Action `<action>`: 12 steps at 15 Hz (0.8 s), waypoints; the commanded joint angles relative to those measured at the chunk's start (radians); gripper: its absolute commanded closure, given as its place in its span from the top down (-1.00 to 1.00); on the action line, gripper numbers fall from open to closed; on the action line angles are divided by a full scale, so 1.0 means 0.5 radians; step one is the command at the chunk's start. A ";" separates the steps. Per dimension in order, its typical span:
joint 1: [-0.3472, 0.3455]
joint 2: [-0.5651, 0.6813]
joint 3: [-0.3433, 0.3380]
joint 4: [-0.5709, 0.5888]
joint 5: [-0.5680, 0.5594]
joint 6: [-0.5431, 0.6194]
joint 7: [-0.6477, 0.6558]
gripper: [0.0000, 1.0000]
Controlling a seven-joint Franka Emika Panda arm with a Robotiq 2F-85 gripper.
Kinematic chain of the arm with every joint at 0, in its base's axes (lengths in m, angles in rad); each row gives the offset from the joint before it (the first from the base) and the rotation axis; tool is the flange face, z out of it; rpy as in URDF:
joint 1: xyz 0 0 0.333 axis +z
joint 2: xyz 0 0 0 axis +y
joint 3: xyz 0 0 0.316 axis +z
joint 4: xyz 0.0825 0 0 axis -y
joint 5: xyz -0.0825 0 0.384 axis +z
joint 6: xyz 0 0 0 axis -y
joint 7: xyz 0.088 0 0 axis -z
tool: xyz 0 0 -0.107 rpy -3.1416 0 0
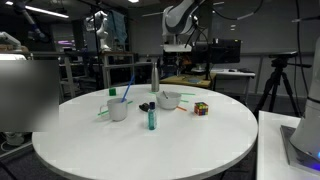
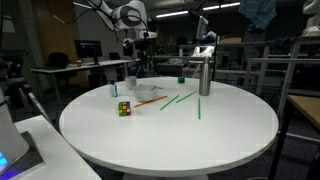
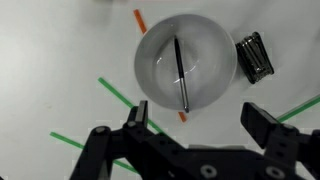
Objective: Move the pen from the white bowl to the white cup
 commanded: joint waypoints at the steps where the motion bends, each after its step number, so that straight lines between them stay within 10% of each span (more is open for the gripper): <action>1: -0.018 0.072 0.013 0.038 0.194 0.087 -0.072 1.00; 12: 0.009 0.206 -0.036 0.060 0.144 0.167 -0.069 1.00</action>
